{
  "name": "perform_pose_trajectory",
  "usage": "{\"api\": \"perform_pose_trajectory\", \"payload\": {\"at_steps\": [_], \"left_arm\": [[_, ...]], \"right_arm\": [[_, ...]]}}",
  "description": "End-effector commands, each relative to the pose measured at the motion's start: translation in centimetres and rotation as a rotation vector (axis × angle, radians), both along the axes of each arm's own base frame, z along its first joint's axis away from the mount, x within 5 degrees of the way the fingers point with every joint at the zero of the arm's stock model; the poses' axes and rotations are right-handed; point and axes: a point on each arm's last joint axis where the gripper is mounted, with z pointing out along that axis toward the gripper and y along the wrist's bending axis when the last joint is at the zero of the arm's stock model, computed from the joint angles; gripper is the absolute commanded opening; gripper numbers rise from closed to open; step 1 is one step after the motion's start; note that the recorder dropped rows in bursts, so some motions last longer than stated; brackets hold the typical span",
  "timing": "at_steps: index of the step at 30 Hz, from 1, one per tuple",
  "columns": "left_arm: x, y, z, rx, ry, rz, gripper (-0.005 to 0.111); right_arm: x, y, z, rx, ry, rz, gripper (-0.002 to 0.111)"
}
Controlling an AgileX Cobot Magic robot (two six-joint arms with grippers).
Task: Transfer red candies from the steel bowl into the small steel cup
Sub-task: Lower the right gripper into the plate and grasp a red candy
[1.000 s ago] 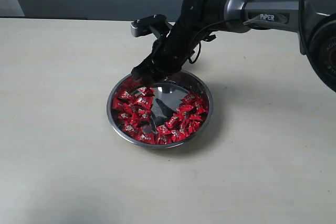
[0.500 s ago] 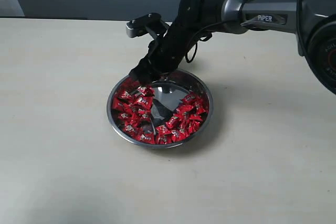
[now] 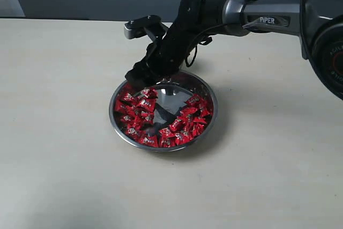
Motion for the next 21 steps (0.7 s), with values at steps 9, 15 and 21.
{"api": "perform_pose_trajectory", "payload": {"at_steps": [9, 15, 21], "left_arm": [[0.0, 0.0, 0.0, 0.003, -0.008, -0.005, 0.0], [0.0, 0.0, 0.0, 0.003, -0.008, -0.005, 0.0], [0.0, 0.0, 0.0, 0.003, -0.008, -0.005, 0.0]], "right_arm": [[0.0, -0.1, -0.1, -0.013, 0.009, -0.014, 0.052], [0.0, -0.1, -2.3, -0.037, 0.065, -0.033, 0.052], [0.1, -0.1, -3.2, -0.042, 0.07, -0.039, 0.048]]}}
